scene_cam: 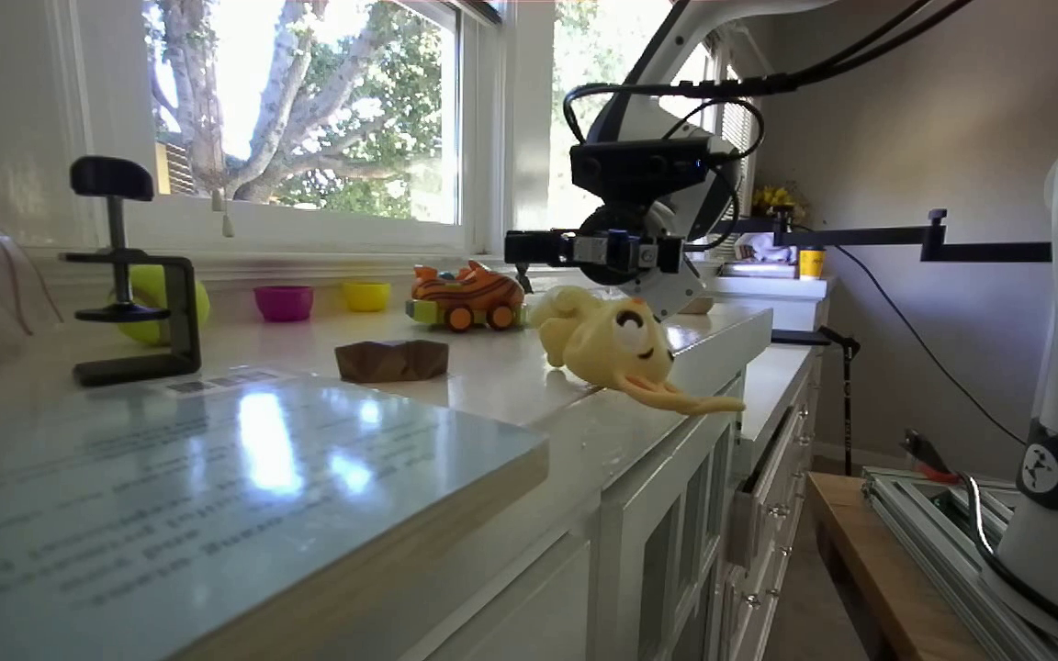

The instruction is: Move the plush toy to the left

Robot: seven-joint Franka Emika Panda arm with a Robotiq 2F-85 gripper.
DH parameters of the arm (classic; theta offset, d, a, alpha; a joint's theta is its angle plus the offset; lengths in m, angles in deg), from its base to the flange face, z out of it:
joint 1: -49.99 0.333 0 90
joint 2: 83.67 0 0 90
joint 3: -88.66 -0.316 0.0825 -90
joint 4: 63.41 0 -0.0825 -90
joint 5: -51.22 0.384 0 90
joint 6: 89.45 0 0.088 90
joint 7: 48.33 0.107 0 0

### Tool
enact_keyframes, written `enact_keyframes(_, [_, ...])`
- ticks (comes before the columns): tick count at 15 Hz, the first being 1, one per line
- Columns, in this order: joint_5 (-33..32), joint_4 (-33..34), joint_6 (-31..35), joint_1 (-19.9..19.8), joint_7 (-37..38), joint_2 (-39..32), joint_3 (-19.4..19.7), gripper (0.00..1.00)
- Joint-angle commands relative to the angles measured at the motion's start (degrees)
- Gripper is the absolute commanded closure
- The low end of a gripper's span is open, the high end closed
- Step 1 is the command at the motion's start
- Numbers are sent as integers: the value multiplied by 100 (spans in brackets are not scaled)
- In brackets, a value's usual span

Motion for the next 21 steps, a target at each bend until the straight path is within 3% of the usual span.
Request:
enact_keyframes(1, [-600,474,36,-15,-1,86,-5,0])
enact_keyframes(12, [-2509,2558,-122,202,-277,-184,-277,0])
enact_keyframes(21, [-4672,4088,-247,489,-283,-505,-544,0])
